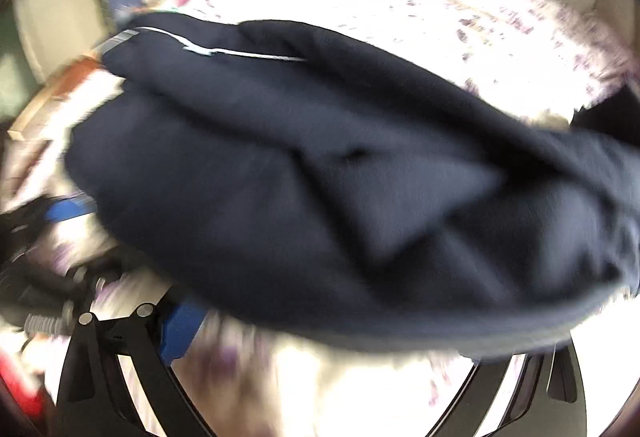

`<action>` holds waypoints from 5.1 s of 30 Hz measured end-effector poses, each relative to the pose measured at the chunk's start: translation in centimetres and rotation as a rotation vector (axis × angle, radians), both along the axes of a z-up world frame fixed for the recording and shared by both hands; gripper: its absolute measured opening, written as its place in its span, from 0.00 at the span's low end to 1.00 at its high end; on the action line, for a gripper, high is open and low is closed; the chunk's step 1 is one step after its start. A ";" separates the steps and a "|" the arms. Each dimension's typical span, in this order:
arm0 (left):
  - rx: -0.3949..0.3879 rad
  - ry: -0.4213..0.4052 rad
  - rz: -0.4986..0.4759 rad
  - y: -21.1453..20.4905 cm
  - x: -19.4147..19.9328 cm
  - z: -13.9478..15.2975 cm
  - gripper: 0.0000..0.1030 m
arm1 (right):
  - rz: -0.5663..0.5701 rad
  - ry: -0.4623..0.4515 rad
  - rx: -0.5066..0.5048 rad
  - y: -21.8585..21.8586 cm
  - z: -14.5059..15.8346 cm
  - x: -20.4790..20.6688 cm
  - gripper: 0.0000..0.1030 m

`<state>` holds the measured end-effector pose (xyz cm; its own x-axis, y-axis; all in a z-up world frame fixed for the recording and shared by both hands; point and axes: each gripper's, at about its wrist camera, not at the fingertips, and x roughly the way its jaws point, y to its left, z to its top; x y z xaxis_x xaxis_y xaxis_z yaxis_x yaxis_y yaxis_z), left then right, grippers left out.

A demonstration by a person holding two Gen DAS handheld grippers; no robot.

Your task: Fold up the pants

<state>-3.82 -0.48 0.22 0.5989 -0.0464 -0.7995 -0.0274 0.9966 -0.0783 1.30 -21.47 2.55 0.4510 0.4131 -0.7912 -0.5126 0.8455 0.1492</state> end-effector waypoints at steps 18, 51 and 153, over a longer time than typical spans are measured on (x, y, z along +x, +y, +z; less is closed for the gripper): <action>0.005 -0.129 -0.077 2.6 -4.6 2.3 0.96 | -0.217 -0.162 0.263 -17.5 8.2 3.1 0.97; 0.119 -0.283 0.293 17.6 9.7 8.5 0.96 | -0.465 -0.260 0.412 -27.7 4.2 6.5 0.80; -0.792 -0.378 0.328 19.3 -3.6 3.5 0.06 | -0.351 -0.113 0.719 -24.5 8.0 0.2 0.04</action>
<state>-7.38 18.81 3.68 0.8923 -0.2770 -0.3565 -0.1313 0.5962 -0.7920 1.49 -45.94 10.50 0.7104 0.6231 -0.3273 -0.2796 0.6766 0.6812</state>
